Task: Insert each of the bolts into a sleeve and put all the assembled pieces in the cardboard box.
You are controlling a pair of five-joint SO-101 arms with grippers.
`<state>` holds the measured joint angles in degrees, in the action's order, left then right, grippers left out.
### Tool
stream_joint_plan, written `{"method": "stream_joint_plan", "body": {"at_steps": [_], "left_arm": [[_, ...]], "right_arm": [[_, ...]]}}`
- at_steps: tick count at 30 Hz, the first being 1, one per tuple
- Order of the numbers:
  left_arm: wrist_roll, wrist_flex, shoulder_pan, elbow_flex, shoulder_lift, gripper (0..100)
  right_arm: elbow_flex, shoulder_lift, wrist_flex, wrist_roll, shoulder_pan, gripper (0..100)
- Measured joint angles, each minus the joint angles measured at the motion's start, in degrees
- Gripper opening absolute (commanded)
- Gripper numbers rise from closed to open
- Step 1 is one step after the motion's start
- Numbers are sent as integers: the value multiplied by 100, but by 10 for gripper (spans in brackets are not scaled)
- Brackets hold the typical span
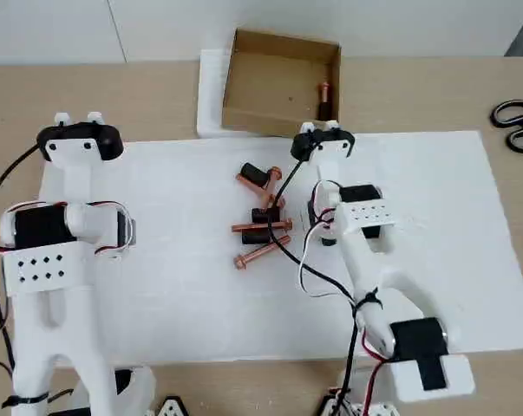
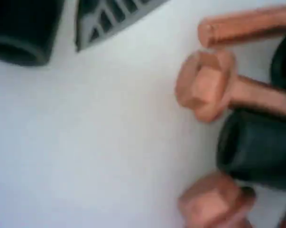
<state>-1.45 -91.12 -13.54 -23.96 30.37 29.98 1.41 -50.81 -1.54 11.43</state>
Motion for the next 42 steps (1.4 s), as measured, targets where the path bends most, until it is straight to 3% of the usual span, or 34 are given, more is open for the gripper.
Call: {"method": "stream_joint_plan", "body": {"at_steps": [11,25,42], "left_arm": [[0,0,0,0,0,137],[0,0,0,0,0,137],[0,0,0,0,0,137]], "right_arm": [[-1345,-1240,-888,0,0,151],[-1785,-791,-1943,0,0,151],[-1240,-791,-1486,44,0,150]]}}
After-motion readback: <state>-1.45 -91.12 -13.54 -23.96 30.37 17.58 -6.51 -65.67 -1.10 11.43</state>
